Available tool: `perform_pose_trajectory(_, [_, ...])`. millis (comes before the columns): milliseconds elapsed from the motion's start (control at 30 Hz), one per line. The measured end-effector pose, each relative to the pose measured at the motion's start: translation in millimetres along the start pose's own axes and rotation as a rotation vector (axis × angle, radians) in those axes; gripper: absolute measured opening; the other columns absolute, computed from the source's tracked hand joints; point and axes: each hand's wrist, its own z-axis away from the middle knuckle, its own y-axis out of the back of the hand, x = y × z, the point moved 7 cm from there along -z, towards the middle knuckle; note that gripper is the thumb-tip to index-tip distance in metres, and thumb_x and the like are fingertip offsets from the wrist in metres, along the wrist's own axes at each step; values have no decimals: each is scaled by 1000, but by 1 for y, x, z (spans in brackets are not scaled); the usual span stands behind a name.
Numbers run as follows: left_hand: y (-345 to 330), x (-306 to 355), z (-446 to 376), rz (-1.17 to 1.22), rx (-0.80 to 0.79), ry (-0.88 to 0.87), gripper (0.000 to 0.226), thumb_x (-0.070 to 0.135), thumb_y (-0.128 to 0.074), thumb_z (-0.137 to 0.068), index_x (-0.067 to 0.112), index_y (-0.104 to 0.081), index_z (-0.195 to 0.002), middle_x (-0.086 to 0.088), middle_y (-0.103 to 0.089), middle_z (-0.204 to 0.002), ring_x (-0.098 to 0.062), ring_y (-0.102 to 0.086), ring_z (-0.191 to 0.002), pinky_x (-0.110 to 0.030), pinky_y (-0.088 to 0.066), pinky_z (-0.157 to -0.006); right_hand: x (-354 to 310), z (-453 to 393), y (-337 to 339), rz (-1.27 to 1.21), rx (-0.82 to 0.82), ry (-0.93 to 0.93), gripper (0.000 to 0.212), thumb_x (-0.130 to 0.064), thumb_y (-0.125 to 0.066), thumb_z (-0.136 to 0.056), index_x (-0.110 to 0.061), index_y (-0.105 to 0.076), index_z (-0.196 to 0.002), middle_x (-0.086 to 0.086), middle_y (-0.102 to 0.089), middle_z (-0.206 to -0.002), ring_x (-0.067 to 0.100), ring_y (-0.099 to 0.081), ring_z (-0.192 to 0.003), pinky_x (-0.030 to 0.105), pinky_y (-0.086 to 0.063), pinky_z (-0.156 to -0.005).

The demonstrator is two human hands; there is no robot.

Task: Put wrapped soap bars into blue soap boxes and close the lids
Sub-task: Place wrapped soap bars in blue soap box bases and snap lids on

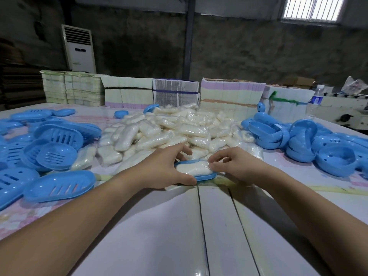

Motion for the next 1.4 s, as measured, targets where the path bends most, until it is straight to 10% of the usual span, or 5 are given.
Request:
perform_pose_trajectory(167, [0, 0, -1, 5, -10, -2, 63, 45, -87, -69, 42, -52, -121, 14, -61, -117, -5, -60, -95, -34, -60, -80, 1, -1, 1, 2, -2, 18, 4, -31, -70, -89, -33, -73, -89, -36, -60, -60, -17, -53, -61, 4, -37, -50])
perform_pose_trajectory(400, [-2, -3, -3, 19, -23, -64, 62, 45, -87, -69, 44, -52, -121, 19, -62, -120, 0, -62, -99, -16, -54, -80, 5, -1, 14, -87, 129, -25, 3, -31, -74, -83, -30, -75, -86, -11, -71, -89, 12, -65, -84, 27, -52, -71])
perform_pose_trajectory(667, [-5, 1, 1, 5, -102, -108, 64, 71, -73, -54, 61, -50, -114, 29, -59, -123, -5, -59, -109, -43, -60, -82, 22, 2, 54, -65, 436, -41, 11, -22, -69, -86, -29, -72, -94, -12, -68, -90, 4, -61, -85, 24, -48, -74])
perform_pose_trajectory(1067, [-4, -1, -6, -75, -72, -224, 75, 92, -60, -50, 68, -45, -119, 48, -55, -114, 18, -55, -102, -14, -47, -75, 69, 51, 156, 47, 1035, -190, 25, -24, -56, -90, -27, -65, -114, -1, -60, -114, 20, -50, -112, 44, -43, -97])
perform_pose_trajectory(1400, [-23, -59, -31, -112, -61, -112, 74, 73, -81, -62, 49, -59, -129, 31, -68, -112, 10, -65, -94, -3, -47, -68, 206, 144, 259, 490, 1051, -753, 45, -23, -47, -89, -30, -49, -134, 10, -46, -136, 34, -36, -126, 49, -33, -100])
